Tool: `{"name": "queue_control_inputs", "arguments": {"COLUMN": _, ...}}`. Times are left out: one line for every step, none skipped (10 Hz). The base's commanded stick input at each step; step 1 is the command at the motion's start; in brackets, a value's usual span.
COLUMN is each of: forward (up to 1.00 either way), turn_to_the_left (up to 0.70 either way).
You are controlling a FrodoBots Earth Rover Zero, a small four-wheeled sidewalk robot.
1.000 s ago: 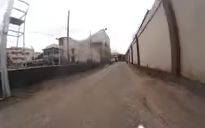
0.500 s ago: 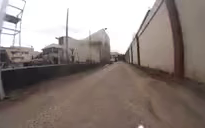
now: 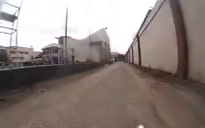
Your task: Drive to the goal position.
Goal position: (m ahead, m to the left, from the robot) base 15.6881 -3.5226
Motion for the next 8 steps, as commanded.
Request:
{"name": "queue_control_inputs", "arguments": {"forward": 0.3, "turn_to_the_left": 0.0}}
{"name": "queue_control_inputs", "arguments": {"forward": 0.3, "turn_to_the_left": 0.0}}
{"name": "queue_control_inputs", "arguments": {"forward": 0.3, "turn_to_the_left": 0.0}}
{"name": "queue_control_inputs", "arguments": {"forward": 0.3, "turn_to_the_left": 0.0}}
{"name": "queue_control_inputs", "arguments": {"forward": 0.3, "turn_to_the_left": 0.0}}
{"name": "queue_control_inputs", "arguments": {"forward": 0.3, "turn_to_the_left": 0.0}}
{"name": "queue_control_inputs", "arguments": {"forward": 0.3, "turn_to_the_left": 0.0}}
{"name": "queue_control_inputs", "arguments": {"forward": 0.3, "turn_to_the_left": 0.0}}
